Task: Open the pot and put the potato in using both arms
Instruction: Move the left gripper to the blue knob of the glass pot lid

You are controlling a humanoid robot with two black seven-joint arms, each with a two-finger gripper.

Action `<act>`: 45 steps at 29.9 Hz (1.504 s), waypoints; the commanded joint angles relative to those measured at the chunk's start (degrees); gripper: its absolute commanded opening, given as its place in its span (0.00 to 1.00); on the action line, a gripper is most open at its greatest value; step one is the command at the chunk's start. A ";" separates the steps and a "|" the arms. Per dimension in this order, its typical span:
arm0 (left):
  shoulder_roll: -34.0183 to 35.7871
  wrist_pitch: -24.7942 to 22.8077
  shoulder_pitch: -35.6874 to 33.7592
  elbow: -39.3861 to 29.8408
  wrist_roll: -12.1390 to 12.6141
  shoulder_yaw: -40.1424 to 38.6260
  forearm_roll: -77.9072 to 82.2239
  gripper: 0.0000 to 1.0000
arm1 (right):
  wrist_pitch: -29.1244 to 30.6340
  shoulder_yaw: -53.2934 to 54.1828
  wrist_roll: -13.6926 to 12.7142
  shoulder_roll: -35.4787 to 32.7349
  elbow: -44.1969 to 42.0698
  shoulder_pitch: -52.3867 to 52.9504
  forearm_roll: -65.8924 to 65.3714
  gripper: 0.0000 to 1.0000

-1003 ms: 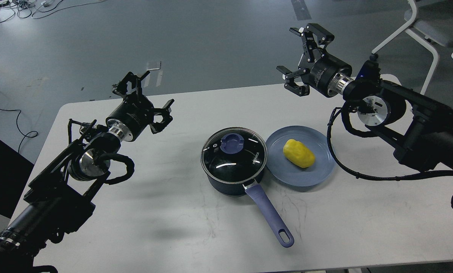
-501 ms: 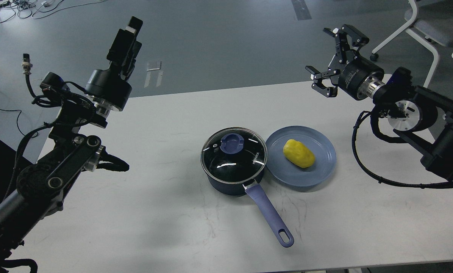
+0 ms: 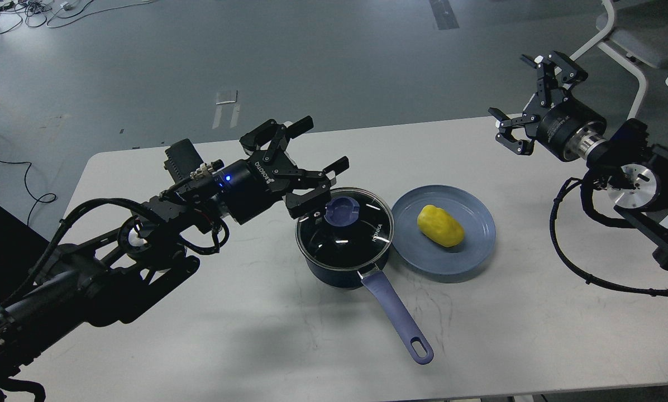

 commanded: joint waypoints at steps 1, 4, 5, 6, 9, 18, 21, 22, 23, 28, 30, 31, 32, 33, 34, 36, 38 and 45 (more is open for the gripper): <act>-0.22 -0.11 -3.54 1.27 0.02 7.31 3.36 0.98 | 0.03 -0.09 0.00 -0.53 0.46 -0.62 -0.07 1.00; -0.92 -0.20 -4.61 1.63 0.02 10.94 3.01 0.98 | -0.05 -0.09 0.00 -0.62 0.55 -0.80 -0.07 1.00; -1.79 -0.55 -4.70 2.67 0.02 11.38 3.10 0.98 | -0.05 -0.09 0.00 -0.62 0.55 -0.80 -0.07 1.00; -2.15 -0.72 -4.70 3.38 0.02 11.65 3.02 0.98 | -0.05 -0.09 0.00 -0.71 0.55 -0.80 -0.07 1.00; -3.56 -2.66 -4.18 4.97 0.02 12.00 1.35 0.98 | -0.05 -0.09 0.00 -1.32 0.55 -0.80 -0.07 1.00; -5.93 -6.61 -4.35 5.32 0.02 12.36 -2.26 0.98 | 0.03 -0.09 0.09 -2.55 0.55 -1.59 -0.07 1.00; -6.11 -6.70 -4.00 5.41 0.02 12.36 -3.13 0.98 | 0.03 -0.01 0.26 -2.64 0.55 -2.03 -0.07 1.00; -6.20 -6.70 -3.91 5.67 0.02 12.36 -3.14 0.98 | 0.03 -0.01 0.27 -2.64 0.55 -2.11 -0.07 1.00; -6.37 -6.70 -3.91 6.02 0.02 12.36 -3.14 0.98 | -0.05 -0.01 0.35 -2.64 0.55 -2.20 -0.07 1.00; -7.60 -6.70 -4.00 8.65 0.02 12.36 -3.14 0.98 | 0.03 -0.01 0.35 -2.64 0.64 -2.38 -0.07 1.00; -7.60 -6.70 -3.91 9.10 0.02 12.36 -3.14 0.98 | -0.05 -0.01 0.35 -2.64 0.55 -2.29 -0.07 1.00; -7.69 -6.62 -3.82 9.71 0.02 12.36 -3.14 0.98 | -0.05 -0.01 0.35 -2.64 0.64 -2.29 -0.07 1.00; -7.78 -6.62 -3.82 9.97 0.02 12.36 -3.05 0.98 | -0.05 -0.01 0.35 -2.64 0.64 -2.29 -0.07 1.00; -7.95 -6.62 -3.73 10.41 0.02 12.36 -3.05 0.98 | -0.05 -0.01 0.44 -2.55 0.64 -2.29 -0.07 1.00; -8.22 -6.62 -3.65 10.59 0.02 12.36 -3.05 0.98 | -0.05 -0.01 0.44 -2.55 0.64 -2.38 -0.07 1.00; -8.39 -6.62 -3.65 10.59 0.02 12.36 -2.96 0.98 | 0.03 -0.09 0.44 -2.55 0.64 -2.38 -0.07 1.00; -8.31 -6.62 -3.65 10.59 0.02 12.44 -2.87 0.98 | -0.05 -0.09 0.44 -2.55 0.55 -2.38 -0.07 1.00; -8.39 -6.62 -3.21 10.59 0.02 12.44 -2.96 0.98 | 0.03 -0.09 0.62 -2.55 0.64 -2.38 -0.07 1.00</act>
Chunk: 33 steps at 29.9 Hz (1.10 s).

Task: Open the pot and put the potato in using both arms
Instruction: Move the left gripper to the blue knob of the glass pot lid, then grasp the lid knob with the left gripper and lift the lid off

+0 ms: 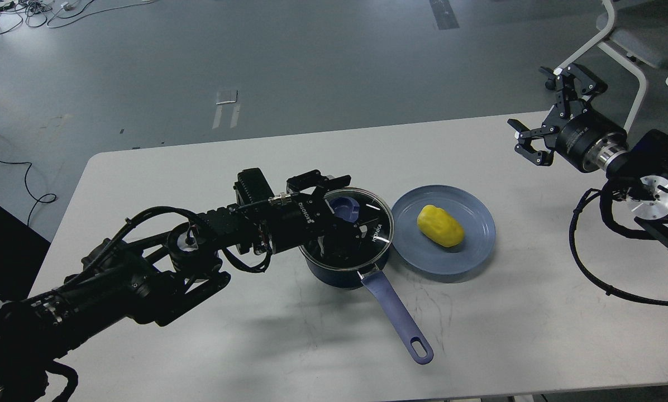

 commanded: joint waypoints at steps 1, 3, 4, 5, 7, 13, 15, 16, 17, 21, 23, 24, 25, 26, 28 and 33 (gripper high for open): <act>-0.08 0.00 0.32 0.08 0.00 0.01 -0.09 0.98 | 0.08 -0.01 0.03 0.00 0.01 0.00 0.00 1.00; -0.08 0.00 1.02 0.09 0.00 -0.08 -0.18 0.98 | 0.08 -0.01 0.03 0.00 0.01 0.00 0.00 1.00; -0.08 0.00 1.28 0.17 0.00 -0.08 -0.18 0.98 | 0.08 -0.01 0.03 0.00 0.01 0.00 0.00 1.00; -0.16 0.09 1.81 0.52 0.00 -0.16 -0.18 0.98 | 0.08 -0.01 0.03 0.00 0.01 0.00 0.00 1.00; -0.16 0.17 2.52 0.88 0.00 -0.25 -0.18 0.98 | 0.00 -0.01 0.03 0.00 0.28 0.00 0.00 1.00; 0.28 0.52 2.61 1.05 0.00 -0.60 -0.18 0.98 | 0.00 -0.01 0.03 0.00 0.89 0.00 0.00 1.00; 0.36 0.79 2.61 1.05 0.00 -0.60 -0.18 0.98 | -0.09 -0.10 0.03 0.00 0.89 0.00 -0.09 1.00; 0.36 0.79 2.52 1.05 0.00 -0.60 -0.18 0.98 | -0.09 -0.10 0.03 0.00 0.89 0.00 0.00 1.00; 0.36 0.79 2.60 1.05 0.00 -0.60 -0.27 0.98 | -0.09 -0.10 0.03 0.00 0.89 0.00 0.00 1.00; 0.36 0.70 2.61 0.96 0.00 -0.43 -0.36 0.85 | -0.18 -0.27 0.03 -0.09 0.89 0.00 -0.09 1.00; 0.19 0.70 2.61 0.96 0.00 -0.25 -0.27 0.81 | -0.18 -0.45 0.03 -0.09 0.98 0.00 -0.09 1.00; 0.19 0.61 2.61 0.96 0.00 -0.25 -0.27 0.81 | -0.18 -0.45 0.03 -0.09 0.98 0.00 -0.09 1.00; 0.01 0.61 2.52 0.96 0.00 -0.25 -0.27 0.79 | -0.18 -0.45 0.03 -0.17 0.98 -0.09 -0.09 1.00; 0.01 0.53 2.52 0.96 0.00 -0.16 -0.27 0.74 | -0.18 -0.45 0.03 -0.35 0.98 -0.09 -0.09 1.00; -0.08 0.44 2.52 0.96 0.00 -0.08 -0.18 0.68 | -0.18 -0.54 0.03 -0.61 1.16 -0.09 -0.09 1.00; -0.16 0.35 2.52 1.31 0.00 -0.08 -0.09 0.39 | 0.00 -0.71 0.03 -0.61 1.25 -0.09 -0.09 1.00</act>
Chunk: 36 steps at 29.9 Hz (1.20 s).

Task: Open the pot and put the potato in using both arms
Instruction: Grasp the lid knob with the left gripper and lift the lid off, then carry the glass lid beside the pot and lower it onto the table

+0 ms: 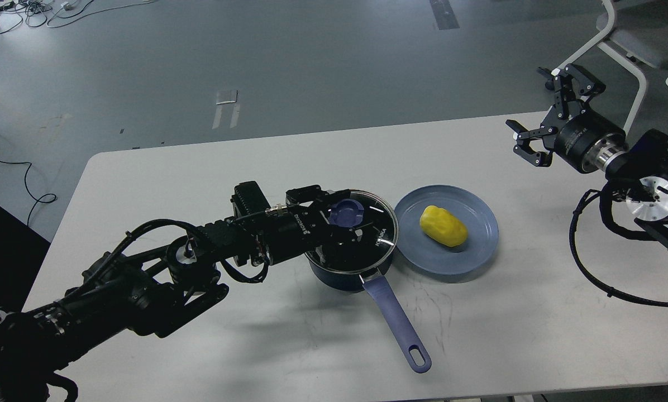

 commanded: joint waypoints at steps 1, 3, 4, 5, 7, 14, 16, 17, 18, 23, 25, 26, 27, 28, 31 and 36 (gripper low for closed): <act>-0.07 0.00 -0.14 0.74 -0.01 -0.07 -0.13 0.35 | 0.15 -0.15 0.00 -0.04 0.04 0.00 0.00 1.00; 0.02 -0.08 -0.23 0.92 -0.01 -0.07 -0.13 0.35 | 0.06 -0.15 0.00 -0.04 0.04 0.00 0.00 1.00; 0.11 -0.08 -0.32 0.92 -0.01 -0.15 -0.22 0.35 | 0.06 -0.15 0.00 -0.04 0.04 0.00 0.00 1.00; 0.28 -0.08 -0.41 0.92 -0.01 -0.24 -0.30 0.35 | 0.06 -0.15 0.00 -0.04 0.13 0.00 0.00 1.00; 0.64 -0.08 -0.58 0.92 -0.01 -0.50 -0.92 0.35 | 0.06 -0.15 0.00 0.05 0.13 0.00 0.00 1.00; 1.86 -0.17 -3.83 -0.31 -0.01 -0.60 -7.07 0.36 | 0.06 -0.23 0.00 -0.04 0.13 0.00 0.00 1.00; 2.83 -0.35 -4.62 -0.57 -0.01 -0.59 -8.30 0.37 | 0.06 -0.23 0.00 -0.04 0.13 0.00 0.00 1.00; 3.10 -0.43 -4.89 -0.92 -0.01 -0.59 -8.48 0.37 | 0.06 -0.23 0.00 -0.04 0.13 0.00 0.00 1.00; 3.88 -0.44 -5.33 -2.05 -0.01 -0.59 -8.91 0.38 | 0.06 -0.23 0.00 -0.04 0.13 0.00 0.00 1.00; 7.05 -0.44 -5.77 -4.97 -0.01 -0.59 -9.97 0.38 | 0.06 -0.23 0.00 -0.04 0.22 0.00 0.00 1.00; 8.80 -0.35 -5.77 -4.97 -0.01 -0.59 -10.06 0.37 | 0.06 -0.32 0.00 -0.04 0.48 0.00 0.00 1.00; 10.46 0.00 -5.68 -4.88 -0.01 -0.51 -10.15 0.37 | 0.06 -0.32 0.00 -0.04 0.48 0.00 0.00 1.00; 12.40 0.53 -5.51 -4.97 -0.01 -0.51 -10.41 0.37 | 0.06 -0.32 0.00 0.05 0.48 0.00 0.00 1.00; 13.29 0.88 -5.33 -4.88 -0.01 -0.42 -10.85 0.37 | 0.06 -0.32 0.00 0.05 0.48 0.00 0.00 1.00; 16.36 3.51 -4.63 -4.79 -0.01 0.02 -13.31 0.37 | -0.11 -0.32 0.00 0.22 0.48 0.00 0.00 1.00; 21.20 7.03 0.99 -4.18 -0.01 0.02 -14.37 0.36 | -0.11 -0.32 0.00 0.75 0.40 0.27 -0.09 1.00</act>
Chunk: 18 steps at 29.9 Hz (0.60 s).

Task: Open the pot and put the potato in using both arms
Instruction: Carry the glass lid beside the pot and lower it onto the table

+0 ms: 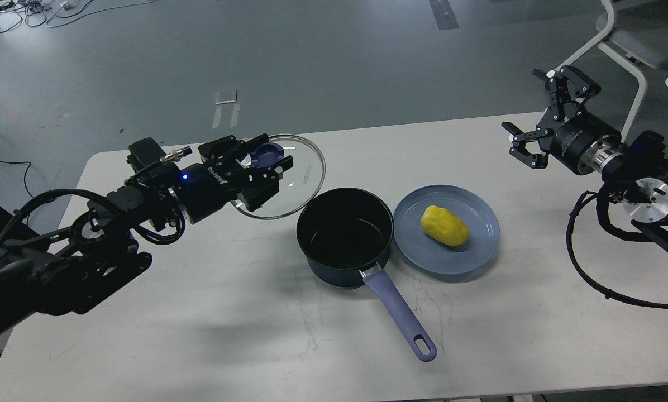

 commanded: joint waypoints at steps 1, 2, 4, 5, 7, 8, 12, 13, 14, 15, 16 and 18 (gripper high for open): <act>2.92 1.98 3.90 0.12 -0.01 0.02 -0.22 0.37 | 0.00 0.01 0.00 0.19 -0.10 0.30 -0.11 1.00; 3.62 2.94 5.56 0.12 -0.01 0.02 -0.31 0.36 | 0.00 -0.08 0.00 0.19 -0.10 0.31 -0.11 1.00; 3.72 4.26 7.85 0.73 -0.01 0.02 -0.40 0.36 | 0.00 -0.08 0.00 0.19 -0.27 0.31 -0.11 1.00; 3.54 4.85 8.99 1.60 -0.01 0.02 -0.31 0.36 | 0.00 -0.17 0.00 0.19 -0.28 0.31 -0.11 1.00; 3.19 4.85 10.06 2.40 -0.01 0.02 -0.40 0.36 | -0.09 -0.26 0.00 0.19 -0.28 0.31 -0.11 1.00; 3.02 4.85 10.84 3.27 -0.01 0.02 -0.40 0.36 | -0.09 -0.26 0.00 0.19 -0.28 0.31 -0.11 1.00; 1.09 4.85 11.82 6.35 -0.01 0.11 -0.40 0.37 | -0.09 -0.26 -0.09 0.19 -0.28 0.31 -0.11 1.00; 0.65 4.85 11.90 7.05 -0.01 0.11 -0.40 0.37 | -0.09 -0.26 -0.09 0.19 -0.28 0.31 -0.11 1.00; -0.23 4.85 11.91 8.63 -0.01 0.11 -0.49 0.37 | -0.09 -0.26 -0.09 0.10 -0.28 0.31 -0.11 1.00; -0.76 4.85 11.99 9.60 -0.01 0.11 -0.40 0.37 | -0.09 -0.26 -0.09 0.01 -0.28 0.31 -0.11 1.00; -1.90 4.85 11.99 11.35 -0.01 0.02 -0.49 0.37 | -0.09 -0.26 -0.09 -0.08 -0.19 0.22 -0.11 1.00; -3.75 4.85 11.99 13.56 -0.01 0.02 -0.92 0.37 | -0.09 -0.26 -0.09 -0.34 -0.19 0.13 -0.11 1.00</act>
